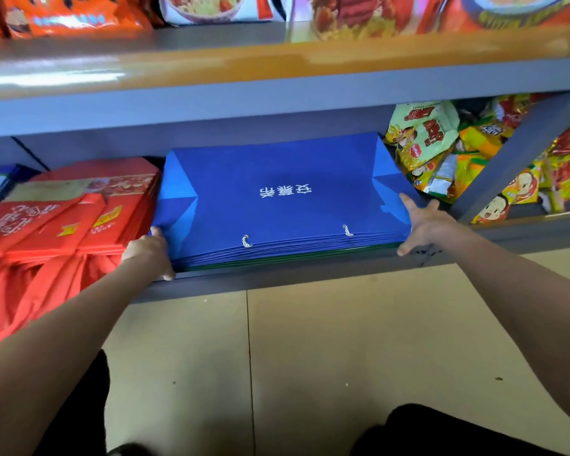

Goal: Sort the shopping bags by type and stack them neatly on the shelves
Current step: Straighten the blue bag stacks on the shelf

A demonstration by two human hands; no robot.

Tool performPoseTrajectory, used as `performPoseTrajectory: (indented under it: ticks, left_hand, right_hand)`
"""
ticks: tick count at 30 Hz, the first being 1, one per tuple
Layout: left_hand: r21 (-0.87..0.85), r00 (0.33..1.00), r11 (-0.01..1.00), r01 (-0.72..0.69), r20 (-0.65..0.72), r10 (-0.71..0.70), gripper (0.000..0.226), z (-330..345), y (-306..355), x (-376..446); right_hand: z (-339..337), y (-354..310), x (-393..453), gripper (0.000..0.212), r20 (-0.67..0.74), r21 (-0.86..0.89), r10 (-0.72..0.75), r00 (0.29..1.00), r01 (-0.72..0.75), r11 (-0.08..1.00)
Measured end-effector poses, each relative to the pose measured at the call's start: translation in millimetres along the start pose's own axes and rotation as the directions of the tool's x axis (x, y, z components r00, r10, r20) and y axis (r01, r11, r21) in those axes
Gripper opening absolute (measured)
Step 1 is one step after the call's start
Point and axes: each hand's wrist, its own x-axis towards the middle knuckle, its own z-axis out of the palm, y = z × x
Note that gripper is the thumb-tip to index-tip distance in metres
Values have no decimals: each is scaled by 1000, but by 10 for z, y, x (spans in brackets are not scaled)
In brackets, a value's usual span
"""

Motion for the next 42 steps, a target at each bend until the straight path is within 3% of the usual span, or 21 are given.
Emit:
performPoseTrajectory:
  ticks: [6,11,18,24,29,36,39,41,42]
  left_hand:
    - [-97,999,995,-7,42,11,115,21,-44,10]
    - [-79,999,996,-31,-15,30,108,-54,-73,22]
    - [-58,996,997,-45,70,49,122,122,65,141]
    - [-72,995,993,-91,38,93,124,-55,-118,179]
    - [-73,987,992,-99,118,107,131,-51,-74,225]
    - [125,977,991,-43,211,16,133,-120,89,164]
    - [338,976,941,-24,212,-51,113,-337,289,-33]
    - [416,992,906,-71,124,20,101,-448,545,-211]
    - [388,989,910,-148,69,131,102,-459,688,-263]
  right_hand:
    - [69,-42,27,132,30,23,2,1000,-2,1000]
    - [-126,50,18,134,-2,-46,23,1000,-23,999]
    - [-12,-37,-46,129,-14,-76,67,998,-68,995]
    - [-134,12,10,137,10,-80,30,999,-29,996]
    - [-61,-41,11,136,8,-104,55,998,-54,993]
    - [47,-32,-63,127,-48,-29,44,998,-46,999]
    - [67,-12,-92,121,-59,-9,25,998,-25,1000]
    - [62,-19,-107,119,-61,-20,11,998,-12,1000]
    - [50,-21,-117,118,-68,-47,5,998,-8,999]
